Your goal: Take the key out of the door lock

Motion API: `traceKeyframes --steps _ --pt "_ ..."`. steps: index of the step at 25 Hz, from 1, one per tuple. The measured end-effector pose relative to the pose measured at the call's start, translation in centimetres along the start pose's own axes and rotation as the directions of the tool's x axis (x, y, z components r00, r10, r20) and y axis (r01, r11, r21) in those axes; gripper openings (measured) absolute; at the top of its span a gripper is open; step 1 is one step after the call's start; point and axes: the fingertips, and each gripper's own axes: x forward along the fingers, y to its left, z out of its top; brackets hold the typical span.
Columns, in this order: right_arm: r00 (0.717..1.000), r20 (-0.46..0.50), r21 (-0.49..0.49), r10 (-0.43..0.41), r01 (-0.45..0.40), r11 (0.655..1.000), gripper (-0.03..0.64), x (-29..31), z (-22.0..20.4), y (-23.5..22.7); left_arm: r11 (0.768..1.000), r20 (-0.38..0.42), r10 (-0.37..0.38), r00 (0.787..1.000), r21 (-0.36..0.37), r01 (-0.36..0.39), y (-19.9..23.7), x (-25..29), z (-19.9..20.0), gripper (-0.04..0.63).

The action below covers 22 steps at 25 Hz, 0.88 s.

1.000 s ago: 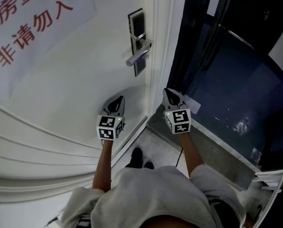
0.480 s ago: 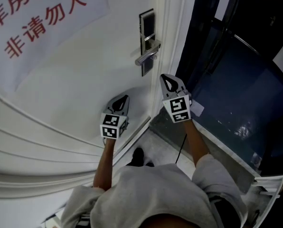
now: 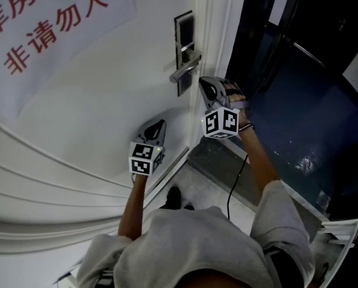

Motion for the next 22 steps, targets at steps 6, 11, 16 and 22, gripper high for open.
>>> traceKeyframes --steps 6,11,16,22 --pt "1.000 -0.027 -0.282 -0.004 -0.004 0.959 0.023 0.9 -0.3 0.8 1.000 -0.005 -0.011 1.000 -0.002 0.011 -0.3 0.0 -0.3 0.018" --pt "1.000 -0.008 -0.276 0.006 -0.009 0.961 0.048 1.3 -0.1 1.0 1.000 -0.011 -0.019 1.000 -0.005 0.018 -0.3 0.2 -0.5 0.018" --pt "1.000 -0.022 -0.296 0.011 -0.017 0.955 0.124 2.2 -0.2 1.1 0.999 -0.012 -0.031 0.999 -0.007 0.031 -0.6 0.3 -0.6 0.018" --pt "0.999 -0.027 -0.325 -0.021 0.011 0.946 0.120 3.2 -0.2 0.7 0.999 -0.006 -0.038 0.999 -0.011 0.038 -0.6 0.3 -0.4 0.018"
